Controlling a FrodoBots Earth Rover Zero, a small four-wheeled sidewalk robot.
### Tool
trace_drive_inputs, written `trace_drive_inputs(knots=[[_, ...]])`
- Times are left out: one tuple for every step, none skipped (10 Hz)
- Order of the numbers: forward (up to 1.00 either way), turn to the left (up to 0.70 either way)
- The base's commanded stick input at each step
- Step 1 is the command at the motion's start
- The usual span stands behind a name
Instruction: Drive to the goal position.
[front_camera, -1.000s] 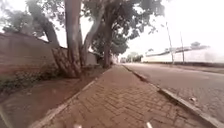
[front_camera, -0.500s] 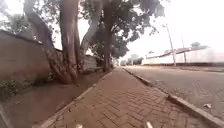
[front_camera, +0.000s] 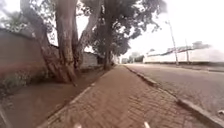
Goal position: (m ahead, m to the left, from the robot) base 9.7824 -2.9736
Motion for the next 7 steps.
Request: trace_drive_inputs(knots=[[0.70, 0.00], [0.70, 0.00], [0.70, 0.00], [0.70, 0.00], [0.70, 0.00], [0.70, 0.00], [0.70, 0.00]])
